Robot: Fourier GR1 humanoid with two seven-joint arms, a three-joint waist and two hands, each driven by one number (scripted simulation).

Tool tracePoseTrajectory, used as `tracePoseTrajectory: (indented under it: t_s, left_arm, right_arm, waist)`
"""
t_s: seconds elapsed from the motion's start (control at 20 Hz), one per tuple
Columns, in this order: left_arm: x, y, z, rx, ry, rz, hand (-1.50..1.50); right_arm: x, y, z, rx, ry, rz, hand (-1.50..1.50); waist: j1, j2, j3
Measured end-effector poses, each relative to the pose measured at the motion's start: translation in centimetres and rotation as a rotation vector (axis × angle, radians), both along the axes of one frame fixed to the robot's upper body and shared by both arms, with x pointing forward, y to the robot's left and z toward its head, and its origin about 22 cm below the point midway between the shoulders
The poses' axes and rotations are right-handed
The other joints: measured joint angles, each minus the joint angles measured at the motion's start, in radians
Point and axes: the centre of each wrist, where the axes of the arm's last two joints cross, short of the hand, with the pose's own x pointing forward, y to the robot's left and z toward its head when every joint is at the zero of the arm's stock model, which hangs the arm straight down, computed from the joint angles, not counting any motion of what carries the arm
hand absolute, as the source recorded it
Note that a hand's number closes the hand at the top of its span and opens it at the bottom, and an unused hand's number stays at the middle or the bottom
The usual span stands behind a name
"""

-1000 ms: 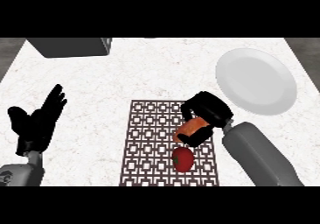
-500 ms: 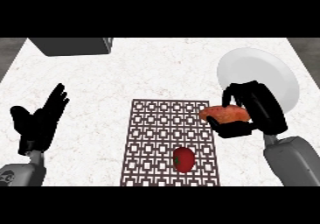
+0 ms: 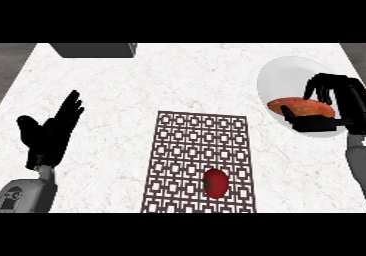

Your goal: Pick the sweet potato from the placemat and place it in the plate

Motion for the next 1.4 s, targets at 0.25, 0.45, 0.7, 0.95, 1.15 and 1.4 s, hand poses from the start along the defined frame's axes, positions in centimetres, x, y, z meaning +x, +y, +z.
tracePoseTrajectory:
  t_s: [0.25,0.45,0.7,0.95,1.15,1.4]
  left_arm:
    - [-0.2,-0.7,0.3,-0.005,0.003,-0.011,0.0]
    - [0.5,-1.4,0.8,0.001,-0.003,-0.017,0.0]
    - [1.0,-1.5,0.8,0.002,-0.007,-0.037,0.0]
    - [0.6,-1.5,0.3,0.001,-0.008,-0.04,0.0]
    - [0.5,-1.6,0.1,-0.002,-0.011,-0.041,0.0]
    - [0.8,-1.5,0.3,-0.001,-0.005,-0.031,0.0]
  right_arm:
    - [2.4,-4.0,-1.3,-0.009,0.022,-0.064,1.5]
    - [3.5,-6.9,-2.3,-0.065,0.057,-0.094,1.5]
    - [4.5,-8.8,-3.0,-0.079,0.207,-0.082,-1.5]
    - [4.6,-10.6,-3.8,-0.056,0.302,-0.01,-1.5]
    - [4.8,-10.9,-3.9,-0.017,0.227,0.059,-1.5]
    - [5.7,-10.9,-2.3,0.155,0.066,0.203,-1.5]
  waist:
    - [0.013,0.003,0.001]
    - [0.021,0.006,0.001]
    - [0.035,0.012,0.002]
    - [0.044,0.015,0.003]
    - [0.041,0.015,0.003]
    - [0.03,0.011,0.003]
